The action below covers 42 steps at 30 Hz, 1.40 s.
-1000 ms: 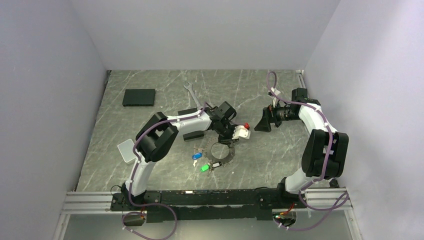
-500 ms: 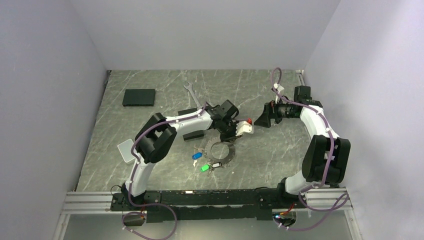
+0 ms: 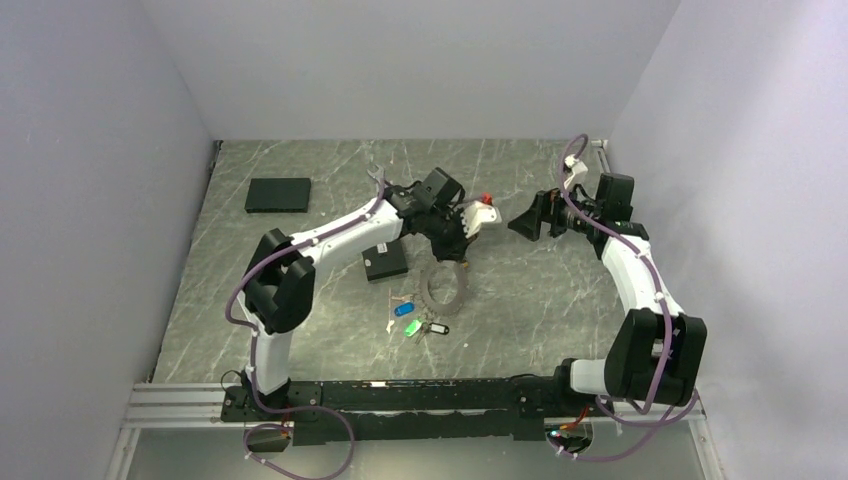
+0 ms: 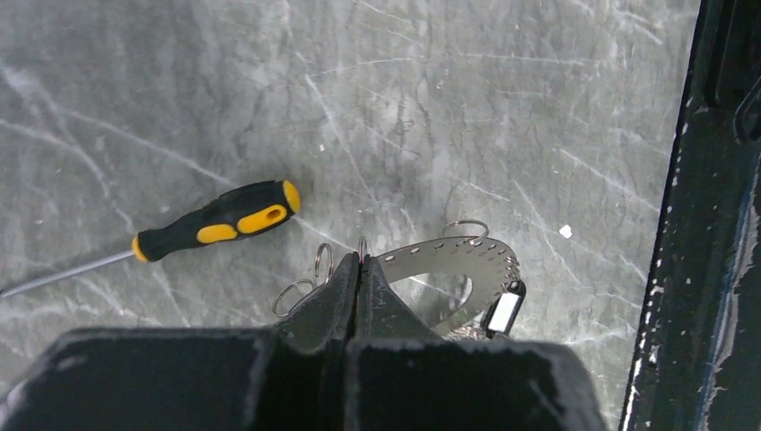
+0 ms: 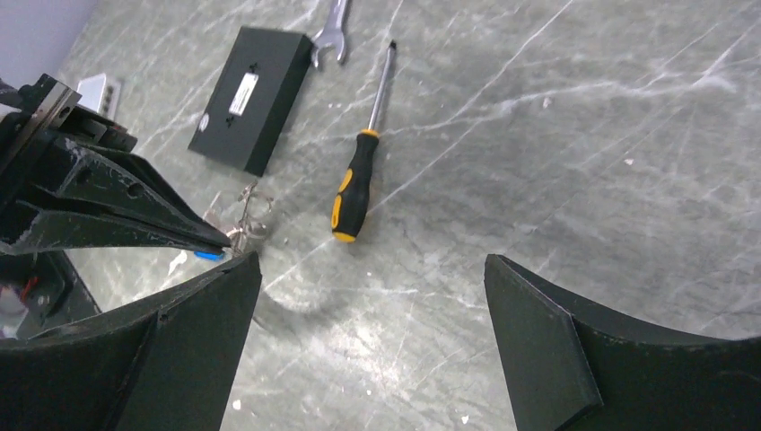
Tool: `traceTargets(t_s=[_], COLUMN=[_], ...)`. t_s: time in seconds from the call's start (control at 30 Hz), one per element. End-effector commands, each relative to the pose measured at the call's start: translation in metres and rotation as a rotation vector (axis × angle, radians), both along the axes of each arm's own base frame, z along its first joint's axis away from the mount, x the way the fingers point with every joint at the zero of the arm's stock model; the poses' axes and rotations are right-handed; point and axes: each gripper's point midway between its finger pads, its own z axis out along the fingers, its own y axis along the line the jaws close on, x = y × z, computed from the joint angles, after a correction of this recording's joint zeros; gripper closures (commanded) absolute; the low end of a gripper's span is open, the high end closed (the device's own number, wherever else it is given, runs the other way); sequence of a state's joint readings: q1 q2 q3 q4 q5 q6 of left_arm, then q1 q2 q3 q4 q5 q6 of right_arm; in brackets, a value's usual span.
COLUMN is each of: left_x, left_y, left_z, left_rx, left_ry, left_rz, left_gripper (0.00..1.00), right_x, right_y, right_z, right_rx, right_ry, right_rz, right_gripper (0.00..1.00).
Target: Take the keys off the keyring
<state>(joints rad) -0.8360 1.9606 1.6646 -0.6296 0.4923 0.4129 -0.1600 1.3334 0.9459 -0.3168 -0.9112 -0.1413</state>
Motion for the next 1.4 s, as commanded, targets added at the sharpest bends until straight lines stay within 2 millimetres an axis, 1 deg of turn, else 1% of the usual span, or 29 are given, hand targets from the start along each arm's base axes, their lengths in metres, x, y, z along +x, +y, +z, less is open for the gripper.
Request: traceTargets(t_s=[0.0, 0.07, 0.17, 0.23, 0.4, 0.47, 0.5, 0.7, 0.8, 0.9, 1.03, 1.1, 1.27, 1.33, 1.37], left_x=[0.003, 0.007, 0.007, 0.012, 0.015, 0.019, 0.021, 0.042, 0.055, 0.066, 0.076, 0.080, 0.092, 0.092, 0.092], left_y=[0.001, 0.004, 0.010, 0.013, 0.019, 0.022, 0.023, 0.034, 0.041, 0.047, 0.053, 0.055, 0.063, 0.064, 0.064], left_z=[0.057, 0.069, 0.090, 0.103, 0.130, 0.141, 0.146, 0.173, 0.186, 0.192, 0.194, 0.195, 0.201, 0.203, 0.204], left_rx=[-0.089, -0.096, -0.113, -0.120, -0.141, -0.155, -0.161, -0.212, -0.245, -0.263, -0.282, -0.293, -0.322, -0.333, -0.337], left_ry=[0.033, 0.042, 0.056, 0.046, 0.033, 0.027, 0.021, 0.009, 0.014, 0.018, 0.044, 0.056, 0.072, 0.083, 0.088], left_rz=[0.094, 0.139, 0.153, 0.199, 0.251, 0.279, 0.293, 0.419, 0.505, 0.580, 0.648, 0.678, 0.736, 0.737, 0.736], left_gripper=[1.00, 1.00, 1.00, 1.00, 1.00, 1.00, 1.00, 1.00, 1.00, 1.00, 1.00, 1.00, 1.00, 1.00, 1.00], right_x=[0.021, 0.018, 0.002, -0.005, -0.006, -0.004, -0.005, -0.003, -0.005, -0.010, -0.008, -0.006, 0.009, 0.014, 0.018], right_y=[0.000, 0.009, 0.030, 0.039, 0.056, 0.057, 0.064, 0.079, 0.089, 0.100, 0.115, 0.124, 0.142, 0.150, 0.150], right_z=[0.033, 0.037, 0.046, 0.051, 0.062, 0.065, 0.067, 0.081, 0.091, 0.101, 0.103, 0.100, 0.094, 0.084, 0.078], right_rx=[0.037, 0.051, 0.092, 0.096, 0.042, 0.026, 0.028, 0.034, 0.050, 0.081, 0.089, 0.077, 0.059, 0.026, 0.000], right_ry=[-0.107, -0.125, -0.163, -0.197, -0.280, -0.295, -0.299, -0.314, -0.323, -0.362, -0.369, -0.377, -0.397, -0.408, -0.413], right_rz=[-0.124, -0.089, 0.068, 0.136, 0.174, 0.177, 0.197, 0.248, 0.290, 0.331, 0.361, 0.361, 0.309, 0.293, 0.277], right_gripper=[0.00, 0.00, 0.00, 0.00, 0.00, 0.00, 0.00, 0.00, 0.00, 0.00, 0.00, 0.00, 0.00, 0.00, 0.00])
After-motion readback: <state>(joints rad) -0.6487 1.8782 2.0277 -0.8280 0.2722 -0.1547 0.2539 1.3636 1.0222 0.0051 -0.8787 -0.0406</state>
